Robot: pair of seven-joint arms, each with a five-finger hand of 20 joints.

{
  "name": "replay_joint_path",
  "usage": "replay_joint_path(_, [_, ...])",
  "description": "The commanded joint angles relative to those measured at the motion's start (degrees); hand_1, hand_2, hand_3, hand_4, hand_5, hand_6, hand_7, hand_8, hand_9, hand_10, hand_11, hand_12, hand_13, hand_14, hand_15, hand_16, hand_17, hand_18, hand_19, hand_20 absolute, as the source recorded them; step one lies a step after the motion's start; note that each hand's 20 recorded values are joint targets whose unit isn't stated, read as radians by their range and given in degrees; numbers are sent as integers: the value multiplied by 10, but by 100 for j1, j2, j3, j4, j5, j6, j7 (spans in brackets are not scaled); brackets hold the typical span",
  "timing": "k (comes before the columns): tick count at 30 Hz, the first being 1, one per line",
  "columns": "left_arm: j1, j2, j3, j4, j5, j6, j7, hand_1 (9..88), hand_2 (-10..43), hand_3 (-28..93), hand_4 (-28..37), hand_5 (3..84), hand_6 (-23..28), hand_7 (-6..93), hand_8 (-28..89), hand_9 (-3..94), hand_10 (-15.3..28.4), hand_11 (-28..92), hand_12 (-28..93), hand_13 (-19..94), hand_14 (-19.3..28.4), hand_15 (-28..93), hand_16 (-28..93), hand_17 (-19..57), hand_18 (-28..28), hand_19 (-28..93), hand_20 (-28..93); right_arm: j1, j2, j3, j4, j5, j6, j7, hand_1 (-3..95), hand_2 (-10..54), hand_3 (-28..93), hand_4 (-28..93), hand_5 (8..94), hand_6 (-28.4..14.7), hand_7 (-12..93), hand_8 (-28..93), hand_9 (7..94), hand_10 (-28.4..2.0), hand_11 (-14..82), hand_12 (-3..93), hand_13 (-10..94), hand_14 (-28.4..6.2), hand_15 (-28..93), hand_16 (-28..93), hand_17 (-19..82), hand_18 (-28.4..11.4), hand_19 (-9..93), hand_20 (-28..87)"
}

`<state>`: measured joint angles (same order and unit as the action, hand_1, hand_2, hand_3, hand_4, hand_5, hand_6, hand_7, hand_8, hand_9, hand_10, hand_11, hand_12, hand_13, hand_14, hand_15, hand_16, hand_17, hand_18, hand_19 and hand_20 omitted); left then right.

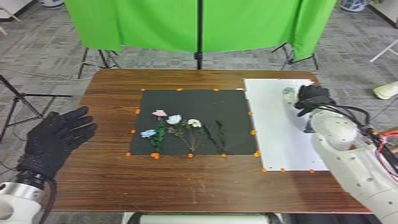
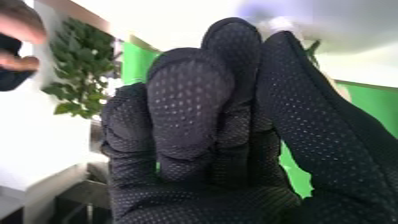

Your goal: Arrange flowers

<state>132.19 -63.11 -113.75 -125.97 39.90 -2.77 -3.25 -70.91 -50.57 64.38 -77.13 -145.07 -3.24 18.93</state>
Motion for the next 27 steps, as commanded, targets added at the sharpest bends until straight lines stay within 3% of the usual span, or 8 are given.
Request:
replay_joint_path(1, [28, -26, -13, 27, -17, -16, -118, 188, 0, 702, -282, 361, 48, 239, -125, 294, 133, 332, 141, 221, 153, 498, -46, -86, 211, 496, 66, -57, 34, -82, -305, -227, 249, 310, 493, -92, 863, -283, 719, -24, 512, -161, 904, -43, 320, 375, 898, -17, 558, 250, 427, -183, 891, 347])
replay_joint_path(10, [80, -43, -46, -7, -11, 32, -67, 198, 7, 699, -283, 361, 47, 240, -125, 295, 134, 332, 142, 222, 152, 498, -45, -86, 212, 497, 67, -474, 130, 184, -1215, -99, 672, 417, 479, -95, 900, -282, 734, -35, 521, -146, 919, -46, 348, 369, 921, -9, 570, 255, 442, -191, 903, 348])
replay_joint_path(17, [94, -59, -40, -22, -10, 45, -73, 200, 8, 701, -283, 361, 47, 243, -127, 295, 134, 332, 142, 222, 152, 498, -45, -86, 212, 497, 67, -508, -215, 101, -1900, -19, 769, -116, 476, -95, 899, -279, 736, -36, 521, -140, 925, -46, 355, 365, 927, -8, 568, 263, 446, -192, 909, 345])
replay_joint_path(27, [21, -63, 51, -7, -23, 41, -140, 201, 8, 703, -283, 361, 47, 242, -127, 295, 134, 333, 142, 222, 152, 499, -46, -86, 211, 497, 67, 40, -891, -898, -1472, -313, 703, -863, 477, -95, 895, -279, 735, -36, 521, -139, 922, -46, 356, 366, 925, -8, 567, 270, 446, -191, 910, 341])
